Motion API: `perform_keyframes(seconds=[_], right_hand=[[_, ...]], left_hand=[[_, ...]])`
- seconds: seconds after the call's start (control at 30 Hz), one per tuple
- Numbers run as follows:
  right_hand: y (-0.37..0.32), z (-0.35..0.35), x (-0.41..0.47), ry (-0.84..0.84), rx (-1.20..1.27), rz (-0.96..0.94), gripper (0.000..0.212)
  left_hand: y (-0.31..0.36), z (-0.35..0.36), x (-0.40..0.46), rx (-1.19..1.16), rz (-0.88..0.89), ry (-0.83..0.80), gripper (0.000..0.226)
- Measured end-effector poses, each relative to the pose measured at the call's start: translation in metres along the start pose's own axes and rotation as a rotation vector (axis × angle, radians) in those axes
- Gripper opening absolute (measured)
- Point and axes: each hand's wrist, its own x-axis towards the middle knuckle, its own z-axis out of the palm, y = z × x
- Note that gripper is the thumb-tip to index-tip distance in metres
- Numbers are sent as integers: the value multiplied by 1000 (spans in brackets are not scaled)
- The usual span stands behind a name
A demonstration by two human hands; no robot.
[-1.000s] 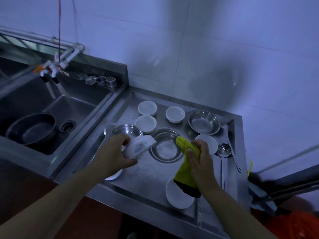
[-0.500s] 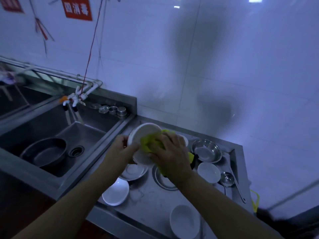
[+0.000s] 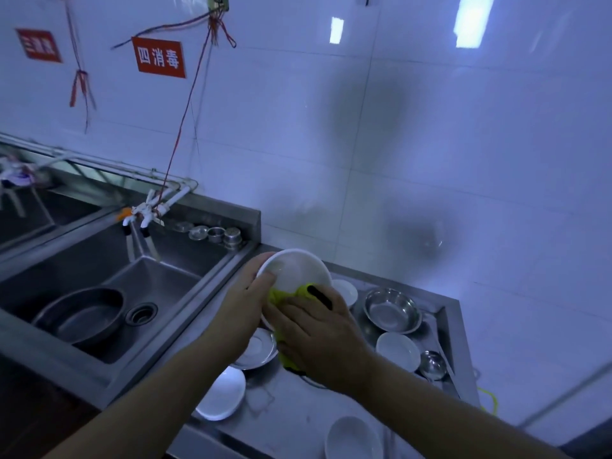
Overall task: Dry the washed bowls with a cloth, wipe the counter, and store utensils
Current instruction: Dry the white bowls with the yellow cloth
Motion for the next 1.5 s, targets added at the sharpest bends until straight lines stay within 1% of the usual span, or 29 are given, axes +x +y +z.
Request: perform_keyframes(seconds=[0.13,0.2,0.23,0.3,0.43,0.5,0.53,0.6,0.67,0.77,0.8,0.83,0.9,0.93,1.0,1.07,1.1,1.17,1.23,1.3,1.33,1.37,1.4,1.43,1.5], right_hand=[[41,-9,-2,-78,-61,-254,38],[52,-14,-2,-74,-69,-304,40],[51,-16,-2,-54,-68,-293,41],[38,-18,-1,-3,-54,-205,41],[-8,-11,6,137,-26,120,27],[-23,-5,11,202,-13,240,28],[-26,-4,11,216,-3,258,30],[-20,-5,6,205,7,191,35],[0,-13,-1,167,10,25,34],[35,-27,-5,100,-13,-261,15],[43,-31,-4,83,-19,-316,12],[48,-33,-2,78,-27,-340,10],[51,-35,5,109,-67,-300,8],[48,-34,8,145,-95,-237,9],[36,-30,12,227,-122,-89,12],[20,-23,11,251,-94,4,15],[16,-21,8,245,-72,12,16],[20,-25,0,220,-38,-70,18],[38,-33,-8,149,-18,-257,15],[57,-40,-10,61,-16,-448,13],[61,-42,-9,37,-15,-495,14],[63,-42,-8,38,-17,-507,14],[62,-41,-7,54,-23,-486,13],[60,-41,-5,81,-34,-437,11],[50,-38,-1,155,-76,-269,12]], left_hand=[[15,-8,5,35,10,-164,24],[22,-7,6,88,11,-205,26],[24,-6,7,107,14,-199,26],[25,-2,7,117,38,-168,27],[19,14,6,76,99,-46,25],[18,20,6,18,112,-3,24],[19,21,6,13,117,-3,23],[20,17,6,53,122,-41,25],[24,10,5,113,103,-128,28],[40,-2,11,237,73,-354,37],[46,-5,14,259,51,-408,39],[51,-7,17,253,20,-429,41],[54,-4,18,141,-24,-377,42],[51,2,15,57,-28,-317,40],[39,17,8,-100,-16,-157,28],[31,28,3,-117,17,-8,16],[30,29,2,-80,55,15,16],[31,24,0,14,132,-46,19],[36,18,1,170,152,-182,22],[43,13,5,403,138,-337,24],[48,12,9,464,112,-395,25],[52,10,12,462,84,-415,28],[55,10,14,416,60,-396,27],[55,11,13,329,44,-338,26],[47,18,5,92,16,-167,29]])
